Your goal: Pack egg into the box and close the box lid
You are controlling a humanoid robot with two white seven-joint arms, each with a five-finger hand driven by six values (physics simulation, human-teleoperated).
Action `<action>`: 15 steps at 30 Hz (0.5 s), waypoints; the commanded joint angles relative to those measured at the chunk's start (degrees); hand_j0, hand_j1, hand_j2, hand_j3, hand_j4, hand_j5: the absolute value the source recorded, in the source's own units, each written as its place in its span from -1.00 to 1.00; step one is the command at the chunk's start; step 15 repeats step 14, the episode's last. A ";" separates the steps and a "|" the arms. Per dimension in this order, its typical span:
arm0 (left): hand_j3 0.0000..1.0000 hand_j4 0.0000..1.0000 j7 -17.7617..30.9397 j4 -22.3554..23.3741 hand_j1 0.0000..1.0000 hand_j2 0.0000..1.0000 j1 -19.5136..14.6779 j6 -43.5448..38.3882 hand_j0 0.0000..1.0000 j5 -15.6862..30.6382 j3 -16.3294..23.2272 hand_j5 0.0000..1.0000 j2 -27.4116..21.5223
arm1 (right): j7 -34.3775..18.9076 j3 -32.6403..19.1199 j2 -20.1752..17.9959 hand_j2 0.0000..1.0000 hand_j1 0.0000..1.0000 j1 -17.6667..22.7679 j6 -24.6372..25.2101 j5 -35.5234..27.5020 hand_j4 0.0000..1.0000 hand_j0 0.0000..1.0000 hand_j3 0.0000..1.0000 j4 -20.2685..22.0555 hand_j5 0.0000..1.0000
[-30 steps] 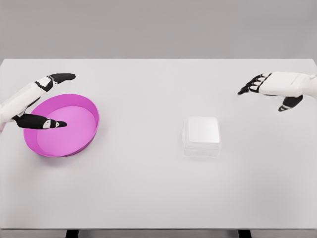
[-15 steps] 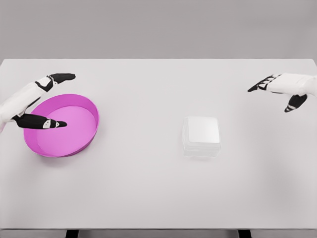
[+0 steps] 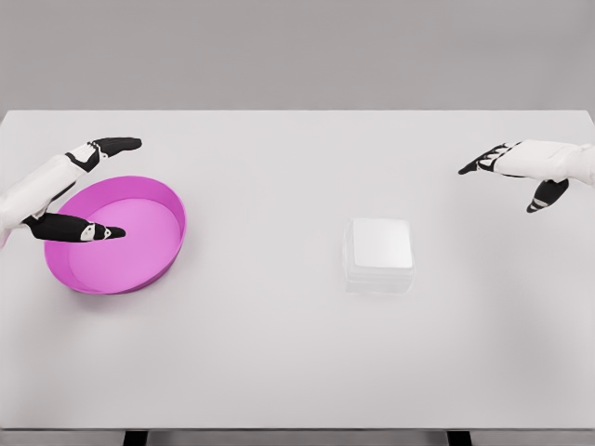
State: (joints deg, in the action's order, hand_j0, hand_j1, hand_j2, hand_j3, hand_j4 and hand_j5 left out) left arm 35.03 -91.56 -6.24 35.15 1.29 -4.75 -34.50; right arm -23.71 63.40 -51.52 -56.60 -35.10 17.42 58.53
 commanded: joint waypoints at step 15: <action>1.00 1.00 -0.03 -0.02 1.00 1.00 0.09 -0.15 1.00 0.47 0.35 1.00 -0.04 | -0.02 -0.03 0.10 1.00 1.00 0.00 0.10 -0.28 1.00 1.00 1.00 0.27 1.00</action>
